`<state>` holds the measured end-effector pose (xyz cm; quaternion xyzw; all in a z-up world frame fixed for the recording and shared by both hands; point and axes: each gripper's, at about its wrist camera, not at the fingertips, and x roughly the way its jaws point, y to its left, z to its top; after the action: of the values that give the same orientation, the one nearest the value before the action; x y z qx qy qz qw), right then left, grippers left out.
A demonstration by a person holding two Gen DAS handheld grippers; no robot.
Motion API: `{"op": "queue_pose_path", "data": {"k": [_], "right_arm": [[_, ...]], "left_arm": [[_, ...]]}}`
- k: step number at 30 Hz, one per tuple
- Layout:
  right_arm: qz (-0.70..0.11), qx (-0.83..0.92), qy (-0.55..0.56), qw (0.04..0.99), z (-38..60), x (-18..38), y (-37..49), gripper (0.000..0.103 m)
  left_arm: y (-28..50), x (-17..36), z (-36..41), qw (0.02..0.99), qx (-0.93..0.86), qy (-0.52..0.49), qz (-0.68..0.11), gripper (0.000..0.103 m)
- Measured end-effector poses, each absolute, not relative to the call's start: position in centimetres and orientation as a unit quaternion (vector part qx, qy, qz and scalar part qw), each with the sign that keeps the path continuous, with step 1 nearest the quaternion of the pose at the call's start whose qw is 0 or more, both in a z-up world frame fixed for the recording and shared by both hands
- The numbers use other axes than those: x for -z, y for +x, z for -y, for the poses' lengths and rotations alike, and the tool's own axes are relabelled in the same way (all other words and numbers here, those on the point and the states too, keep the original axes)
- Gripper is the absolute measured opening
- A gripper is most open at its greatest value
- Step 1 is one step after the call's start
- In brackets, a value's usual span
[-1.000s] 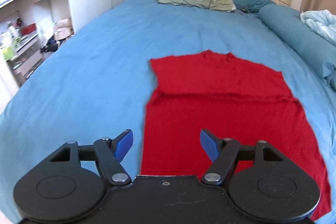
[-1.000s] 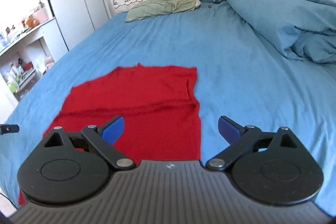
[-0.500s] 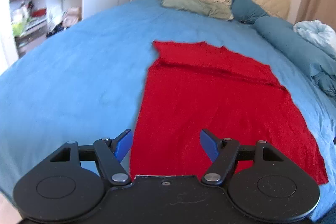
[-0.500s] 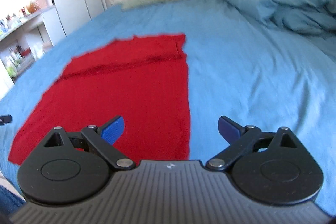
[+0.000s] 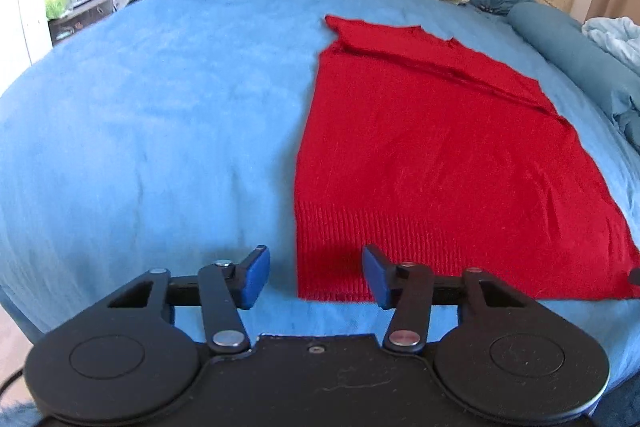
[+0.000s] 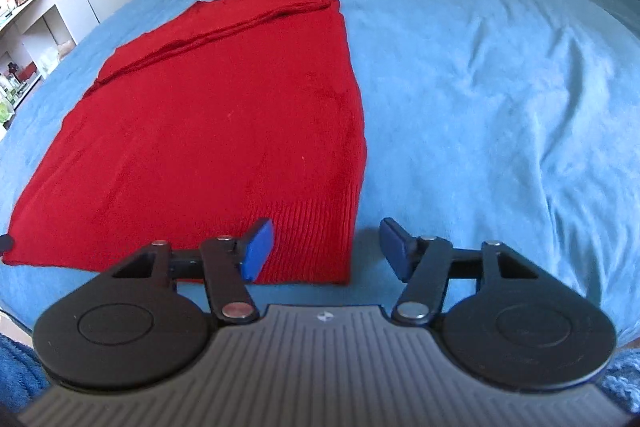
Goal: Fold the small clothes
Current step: 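Move both grippers to the ribbed hem of the folded sweater, then close both grippers on the ribbed hem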
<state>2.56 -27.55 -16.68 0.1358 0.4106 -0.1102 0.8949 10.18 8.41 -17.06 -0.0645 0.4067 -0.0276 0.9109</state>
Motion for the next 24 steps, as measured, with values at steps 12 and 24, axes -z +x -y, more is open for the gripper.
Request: {"op": "queue_pose_path", "data": {"k": [12,24], "right_arm": [[-0.402,0.114,0.136,0.898,26.8,17.6,2.3,0.043],[-0.369,0.106,0.167,0.908,27.6,13.8,2.7,0.021]], "left_arm": [[10.4,17.5,-8.4,0.911,0.052,-0.073,-0.403,0.028],[10.3,11.9,-8.4,0.931,0.063,-0.064,-0.353,0.006]]}}
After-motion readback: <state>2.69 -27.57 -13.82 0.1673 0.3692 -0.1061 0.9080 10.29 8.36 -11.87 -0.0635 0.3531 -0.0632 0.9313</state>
